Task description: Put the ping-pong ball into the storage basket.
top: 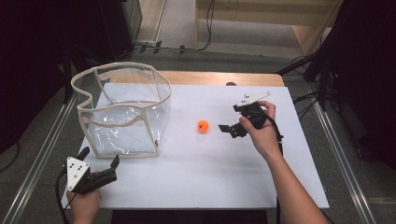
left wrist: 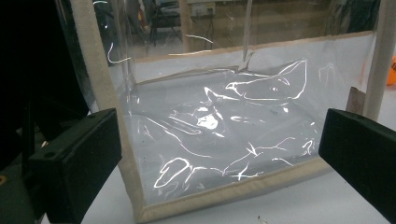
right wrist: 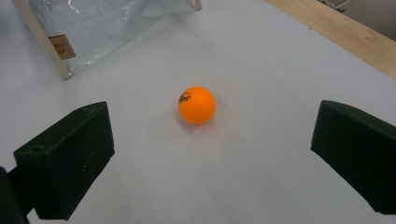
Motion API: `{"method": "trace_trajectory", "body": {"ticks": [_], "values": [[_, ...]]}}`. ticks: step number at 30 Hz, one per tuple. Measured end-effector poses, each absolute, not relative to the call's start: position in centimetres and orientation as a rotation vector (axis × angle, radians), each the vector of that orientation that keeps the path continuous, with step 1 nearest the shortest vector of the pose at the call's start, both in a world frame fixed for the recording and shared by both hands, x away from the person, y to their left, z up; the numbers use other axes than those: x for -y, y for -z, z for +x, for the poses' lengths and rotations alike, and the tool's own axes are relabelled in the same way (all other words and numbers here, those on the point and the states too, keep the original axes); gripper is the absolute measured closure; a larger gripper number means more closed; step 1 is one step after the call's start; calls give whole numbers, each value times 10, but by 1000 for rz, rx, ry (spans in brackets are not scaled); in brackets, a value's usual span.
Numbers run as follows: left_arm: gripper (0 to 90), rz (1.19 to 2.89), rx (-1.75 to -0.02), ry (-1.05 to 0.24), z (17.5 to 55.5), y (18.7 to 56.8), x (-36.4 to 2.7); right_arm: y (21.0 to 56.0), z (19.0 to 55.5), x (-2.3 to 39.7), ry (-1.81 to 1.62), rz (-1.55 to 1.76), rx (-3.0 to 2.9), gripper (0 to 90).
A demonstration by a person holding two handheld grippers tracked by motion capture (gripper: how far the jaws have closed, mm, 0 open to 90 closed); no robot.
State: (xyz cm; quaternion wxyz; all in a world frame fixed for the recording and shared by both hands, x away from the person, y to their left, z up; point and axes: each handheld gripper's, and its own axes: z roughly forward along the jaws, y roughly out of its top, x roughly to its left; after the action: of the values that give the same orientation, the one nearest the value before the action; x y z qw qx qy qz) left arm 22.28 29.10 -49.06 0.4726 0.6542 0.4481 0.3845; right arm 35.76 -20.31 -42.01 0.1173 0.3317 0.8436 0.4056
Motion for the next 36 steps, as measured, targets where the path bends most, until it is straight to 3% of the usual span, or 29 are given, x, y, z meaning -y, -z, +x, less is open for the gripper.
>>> {"method": "trace_trajectory", "body": {"ticks": [36], "values": [[0,1601,-1097,-936,223,491,-291,425,401,173,-1023,986,-2642,0]]}}
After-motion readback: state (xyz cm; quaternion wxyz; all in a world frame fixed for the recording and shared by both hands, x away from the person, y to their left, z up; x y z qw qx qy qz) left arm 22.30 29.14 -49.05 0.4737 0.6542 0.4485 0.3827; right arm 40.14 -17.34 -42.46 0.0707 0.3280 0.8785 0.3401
